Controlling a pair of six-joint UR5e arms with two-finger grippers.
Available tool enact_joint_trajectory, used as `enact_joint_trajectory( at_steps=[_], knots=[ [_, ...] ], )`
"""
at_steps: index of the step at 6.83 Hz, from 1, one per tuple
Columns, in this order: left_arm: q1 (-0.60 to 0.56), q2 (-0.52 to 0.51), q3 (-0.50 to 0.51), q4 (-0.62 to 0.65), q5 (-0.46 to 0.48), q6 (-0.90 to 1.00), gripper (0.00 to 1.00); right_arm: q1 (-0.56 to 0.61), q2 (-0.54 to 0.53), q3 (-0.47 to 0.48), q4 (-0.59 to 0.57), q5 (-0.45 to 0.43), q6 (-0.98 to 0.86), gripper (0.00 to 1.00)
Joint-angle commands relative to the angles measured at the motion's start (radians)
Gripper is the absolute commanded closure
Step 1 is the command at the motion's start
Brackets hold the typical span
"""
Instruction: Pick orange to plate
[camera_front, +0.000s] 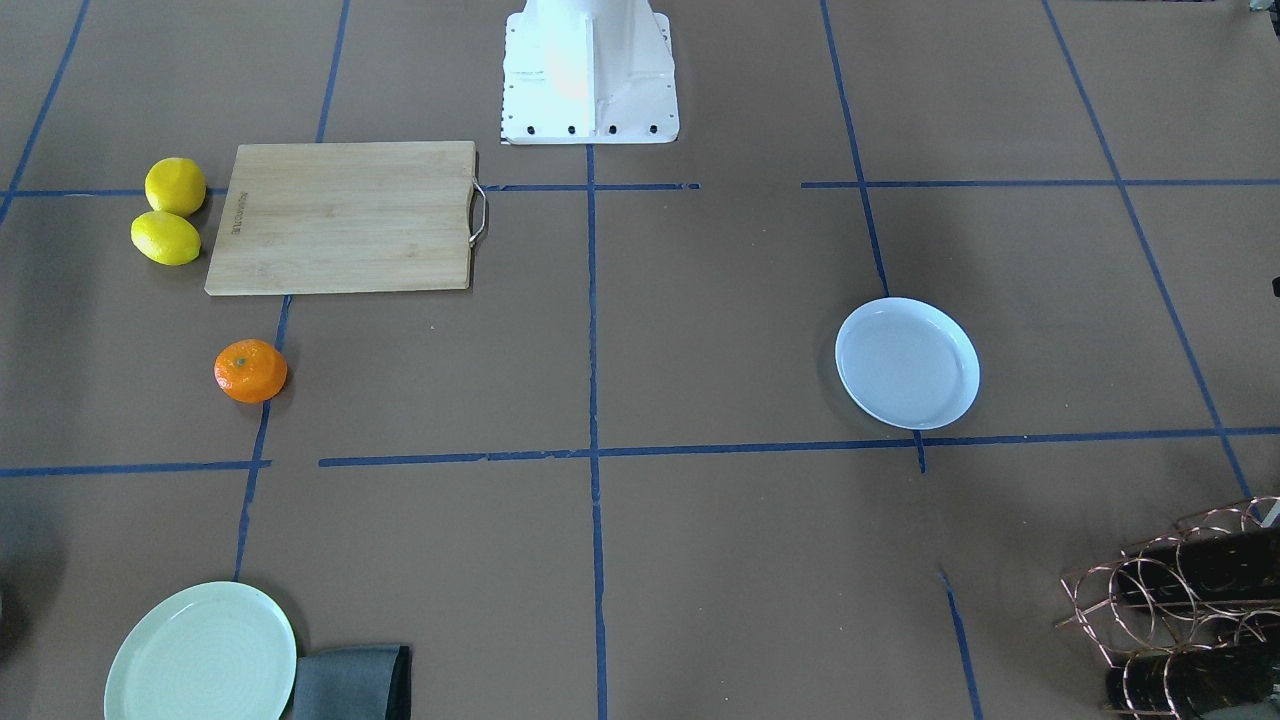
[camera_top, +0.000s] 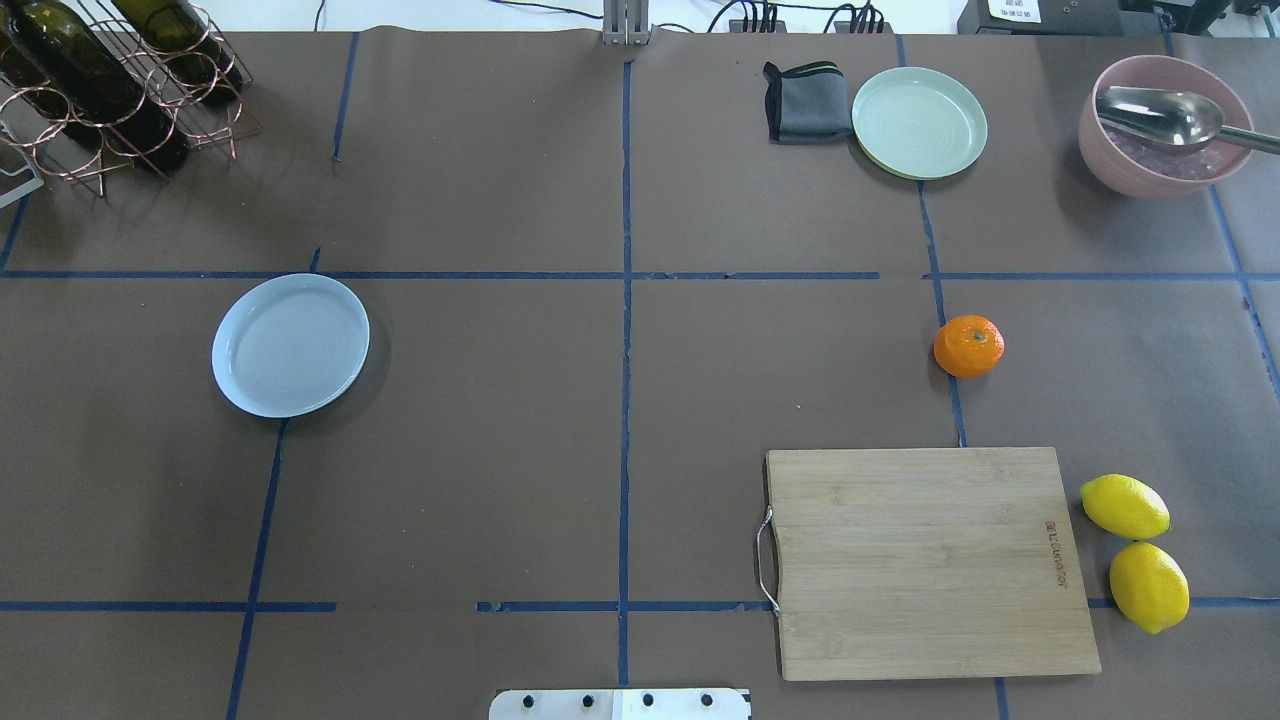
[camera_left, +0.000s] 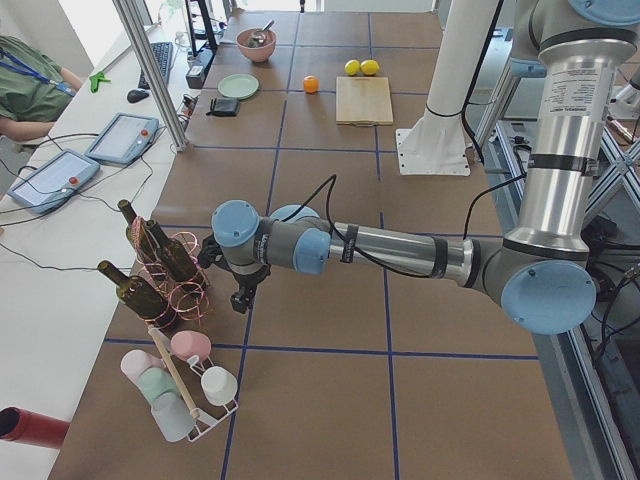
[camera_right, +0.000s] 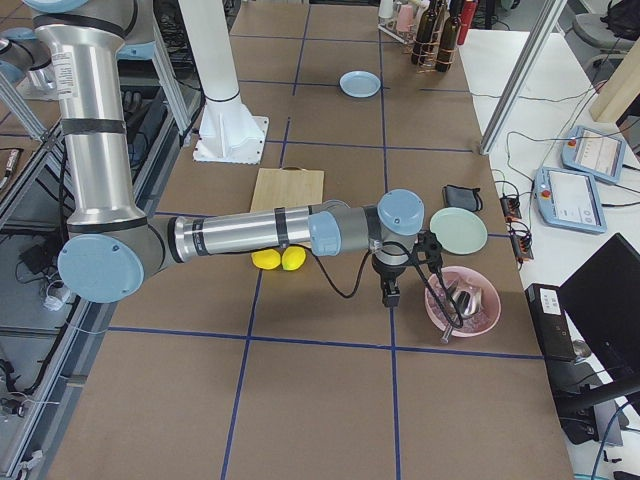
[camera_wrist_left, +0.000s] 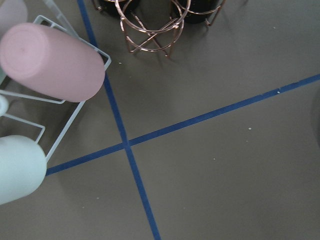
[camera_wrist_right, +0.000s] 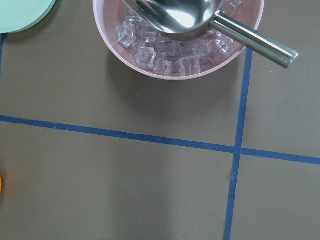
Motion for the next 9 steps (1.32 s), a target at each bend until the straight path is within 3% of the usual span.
enact_joint_trajectory(
  at_steps=[1, 3, 4, 9],
  knots=[
    [0.095, 0.007, 0.008, -0.266, 0.074, -0.370, 0.00, -0.011, 0.002, -0.004, 0.000, 0.004, 0.004, 0.00],
    [0.293, 0.056, 0.013, -0.582, 0.231, -0.810, 0.00, -0.011, 0.005, -0.002, 0.000, 0.004, 0.006, 0.00],
    [0.437, 0.060, 0.007, -0.650, 0.347, -1.014, 0.00, -0.011, 0.007, -0.004, 0.000, 0.002, 0.016, 0.00],
    [0.606, 0.046, 0.016, -0.652, 0.431, -1.128, 0.00, -0.011, 0.016, 0.008, 0.002, 0.004, 0.058, 0.00]
  ],
)
